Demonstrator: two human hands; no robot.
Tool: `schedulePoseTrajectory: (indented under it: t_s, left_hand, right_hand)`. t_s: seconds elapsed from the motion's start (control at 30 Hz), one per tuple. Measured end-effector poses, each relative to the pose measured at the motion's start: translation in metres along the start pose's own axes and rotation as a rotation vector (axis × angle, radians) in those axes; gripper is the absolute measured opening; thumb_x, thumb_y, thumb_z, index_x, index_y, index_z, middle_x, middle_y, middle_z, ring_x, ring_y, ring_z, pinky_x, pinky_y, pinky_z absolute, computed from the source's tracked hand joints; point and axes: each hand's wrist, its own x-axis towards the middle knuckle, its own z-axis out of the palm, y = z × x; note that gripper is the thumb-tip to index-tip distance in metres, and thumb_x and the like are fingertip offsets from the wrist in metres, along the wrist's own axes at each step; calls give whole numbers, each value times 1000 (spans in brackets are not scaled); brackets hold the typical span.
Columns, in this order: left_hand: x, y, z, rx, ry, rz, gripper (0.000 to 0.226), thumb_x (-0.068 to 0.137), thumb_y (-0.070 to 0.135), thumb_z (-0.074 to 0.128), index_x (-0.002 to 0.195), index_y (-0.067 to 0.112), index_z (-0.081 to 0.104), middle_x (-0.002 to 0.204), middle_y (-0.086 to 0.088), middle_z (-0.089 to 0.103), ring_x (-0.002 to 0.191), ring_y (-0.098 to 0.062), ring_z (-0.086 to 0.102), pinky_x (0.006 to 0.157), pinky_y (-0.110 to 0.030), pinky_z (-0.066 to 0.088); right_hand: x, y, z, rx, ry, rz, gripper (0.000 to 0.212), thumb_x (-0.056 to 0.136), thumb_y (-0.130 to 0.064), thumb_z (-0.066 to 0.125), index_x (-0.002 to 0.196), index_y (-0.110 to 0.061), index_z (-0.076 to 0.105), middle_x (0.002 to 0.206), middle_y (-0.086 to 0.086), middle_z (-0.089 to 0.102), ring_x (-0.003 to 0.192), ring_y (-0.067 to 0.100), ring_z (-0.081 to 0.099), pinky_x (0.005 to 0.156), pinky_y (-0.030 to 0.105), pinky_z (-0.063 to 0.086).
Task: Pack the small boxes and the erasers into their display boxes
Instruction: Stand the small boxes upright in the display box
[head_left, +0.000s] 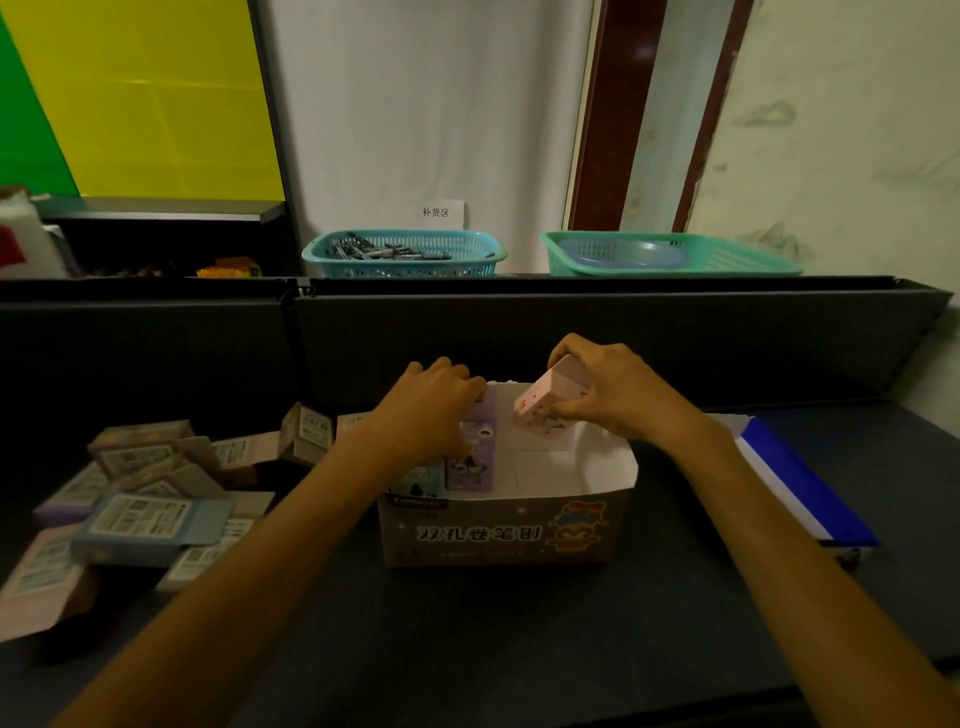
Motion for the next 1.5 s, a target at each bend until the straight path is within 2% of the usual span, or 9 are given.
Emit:
schedulePoseTrajectory:
  t_s: [0.33,0.47,0.57,0.7,0.93,1.07,1.23,1.37,1.5]
  left_hand:
    - [-18,-33,-27,-113,50,-131,68,82,54,60,139,26,36,132,0,47,121,-20,41,97,-39,36]
    - [-25,-40,-34,-108,58,-165,69,82,53,60,140,27,34,135,0,45,124,-20,40,97,-40,37]
    - [-27,-44,-35,-86,56,-185,70,82,52,61,141,27,33,135,0,44,124,-21,40,97,-41,38]
    - [-26,-44,-34,-83,58,-193,68,83,50,60,141,27,31,135,-1,44,123,-21,41,96,-38,38]
    - [-25,-45,-30,-86,36,-197,68,84,50,59,141,27,31,134,-1,45,123,-21,41,97,-40,38]
    - [-26,-46,-30,-71,28,-212,68,84,51,58,141,27,31,136,-1,44,125,-21,40,97,-39,38]
    - [-33,-48,-32,-54,32,-247,69,84,51,58,142,27,30,137,-1,43,125,-21,39,97,-39,38]
    - [-41,-49,-38,-41,30,-296,68,85,53,56,142,26,30,138,-1,43,125,-22,39,97,-39,38]
    - [-59,-50,-38,-34,7,-369,65,88,52,53,142,26,29,140,-2,41,128,-22,37,100,-40,37]
  right_hand:
    - [20,-20,11,-151,-135,-51,48,75,-24,78,115,-26,51,117,-1,55,103,18,54,84,36,52]
    - [28,-21,24,-165,-158,-44,51,75,-18,78,115,-25,47,118,3,56,102,20,57,82,39,55]
    - [31,-21,30,-186,-146,-64,50,75,-17,77,114,-25,47,119,1,52,102,17,54,84,36,53]
    - [31,-21,33,-303,-123,-127,48,77,-26,75,118,-25,49,119,-3,47,102,15,51,84,34,50]
    - [29,-26,40,-430,-37,-212,52,78,-32,73,121,-23,45,119,-2,45,104,15,43,72,26,38]
    - [28,-29,34,-409,-20,-193,62,78,-34,74,129,-23,41,124,0,44,110,16,44,80,26,37]
    - [19,-41,8,-331,-15,-153,62,88,-42,62,141,-24,36,139,-1,43,125,18,40,100,31,34]
    - [9,-52,1,-315,-35,-161,62,92,-43,54,146,-24,30,145,1,39,130,20,36,105,33,30]
    - [6,-57,12,-340,-62,-202,64,91,-45,55,146,-24,30,146,0,39,131,20,36,107,35,29]
